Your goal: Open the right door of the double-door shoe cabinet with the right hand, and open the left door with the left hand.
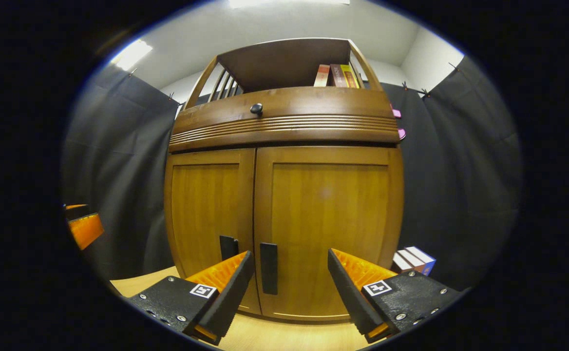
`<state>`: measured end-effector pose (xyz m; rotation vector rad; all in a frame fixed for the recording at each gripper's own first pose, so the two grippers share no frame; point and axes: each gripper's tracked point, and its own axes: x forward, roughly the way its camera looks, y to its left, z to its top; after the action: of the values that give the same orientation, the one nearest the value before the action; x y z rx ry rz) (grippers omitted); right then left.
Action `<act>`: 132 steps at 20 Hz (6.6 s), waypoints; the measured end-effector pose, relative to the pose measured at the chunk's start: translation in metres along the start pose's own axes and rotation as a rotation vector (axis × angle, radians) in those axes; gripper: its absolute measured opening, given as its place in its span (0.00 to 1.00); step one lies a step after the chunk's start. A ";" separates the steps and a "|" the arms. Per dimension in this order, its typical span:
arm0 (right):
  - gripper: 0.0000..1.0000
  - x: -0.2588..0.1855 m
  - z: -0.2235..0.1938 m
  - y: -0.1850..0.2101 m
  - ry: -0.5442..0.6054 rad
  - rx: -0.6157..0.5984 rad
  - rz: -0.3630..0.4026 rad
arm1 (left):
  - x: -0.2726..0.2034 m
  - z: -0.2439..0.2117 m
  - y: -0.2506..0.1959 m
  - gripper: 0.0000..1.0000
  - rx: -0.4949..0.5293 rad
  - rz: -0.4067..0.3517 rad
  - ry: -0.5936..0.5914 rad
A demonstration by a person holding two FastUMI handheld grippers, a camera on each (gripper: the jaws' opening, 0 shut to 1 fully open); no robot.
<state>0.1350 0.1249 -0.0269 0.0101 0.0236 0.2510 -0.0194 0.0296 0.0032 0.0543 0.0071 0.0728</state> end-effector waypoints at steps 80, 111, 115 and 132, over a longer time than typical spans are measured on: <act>0.15 -0.155 -0.110 -0.177 0.161 0.045 -0.236 | -0.026 0.000 -0.099 0.96 -0.052 -0.162 0.002; 0.07 -0.177 -0.101 -0.250 0.057 0.109 -0.023 | -0.046 0.005 -0.083 0.95 -0.119 -0.105 -0.039; 0.07 -0.214 -0.092 -0.254 0.052 0.127 -0.103 | -0.042 0.005 -0.086 0.95 -0.097 -0.111 -0.044; 0.06 -0.228 -0.026 -0.150 0.030 0.097 -0.166 | -0.023 -0.002 -0.097 0.96 -0.067 -0.142 -0.020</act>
<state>-0.0491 -0.0771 -0.0498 0.1000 0.0665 0.0837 -0.0354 -0.0688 -0.0041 -0.0123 -0.0119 -0.0696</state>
